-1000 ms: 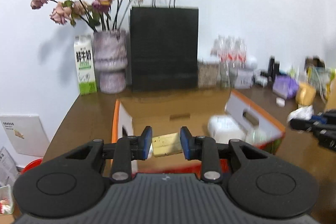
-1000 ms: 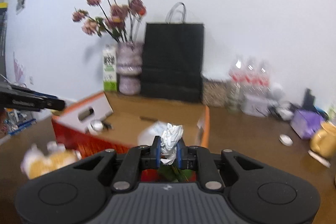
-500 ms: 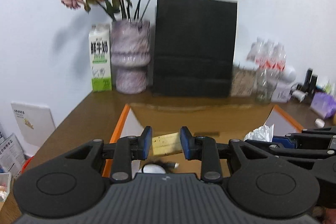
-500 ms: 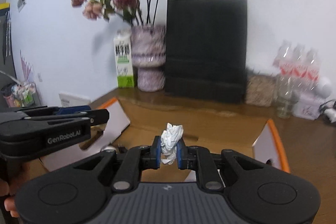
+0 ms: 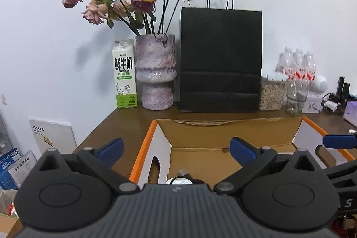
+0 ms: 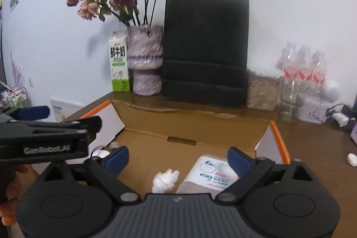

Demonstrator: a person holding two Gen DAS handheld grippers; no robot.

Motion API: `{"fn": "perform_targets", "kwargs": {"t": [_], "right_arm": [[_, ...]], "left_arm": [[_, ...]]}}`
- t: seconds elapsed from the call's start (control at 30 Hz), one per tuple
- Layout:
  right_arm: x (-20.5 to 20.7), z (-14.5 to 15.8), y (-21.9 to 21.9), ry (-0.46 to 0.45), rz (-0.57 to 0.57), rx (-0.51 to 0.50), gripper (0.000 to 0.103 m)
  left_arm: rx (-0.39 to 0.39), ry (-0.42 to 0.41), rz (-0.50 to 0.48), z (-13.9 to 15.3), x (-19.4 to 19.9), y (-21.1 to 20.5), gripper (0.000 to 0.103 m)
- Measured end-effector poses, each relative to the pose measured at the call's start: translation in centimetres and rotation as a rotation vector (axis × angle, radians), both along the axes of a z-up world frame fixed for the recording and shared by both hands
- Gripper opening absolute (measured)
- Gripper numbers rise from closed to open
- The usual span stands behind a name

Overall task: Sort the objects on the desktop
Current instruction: 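Carry both items over the box and open both tools to drop them inside, then grasp the white-and-yellow sheep plush with the left tool while the right tool grasps a crumpled tissue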

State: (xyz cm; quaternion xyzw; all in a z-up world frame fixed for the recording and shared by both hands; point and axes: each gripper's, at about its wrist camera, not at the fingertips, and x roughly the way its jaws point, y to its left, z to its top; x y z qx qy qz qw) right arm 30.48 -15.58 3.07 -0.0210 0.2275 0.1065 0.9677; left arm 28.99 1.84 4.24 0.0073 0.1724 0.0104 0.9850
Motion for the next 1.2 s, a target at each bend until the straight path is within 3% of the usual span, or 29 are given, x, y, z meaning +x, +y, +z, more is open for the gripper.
{"fn": "perform_targets", "kwargs": {"t": [0.7, 1.0, 1.2], "right_arm": [[-3.2, 2.4, -0.5, -0.081, -0.013, -0.031, 0.103], [-7.2, 4.4, -1.3, -0.113, -0.002, -0.044, 0.103], [-10.5, 4.2, -2.1, -0.1, 0.007, -0.053, 0.103]], "left_arm": [[-0.025, -0.057, -0.038, 2.4, -2.5, -0.6, 0.103], [-0.03, -0.063, -0.066, 4.3, -5.9, -0.2, 0.103], [-0.021, -0.038, -0.078, 4.2, -8.6, 0.6, 0.103]]}}
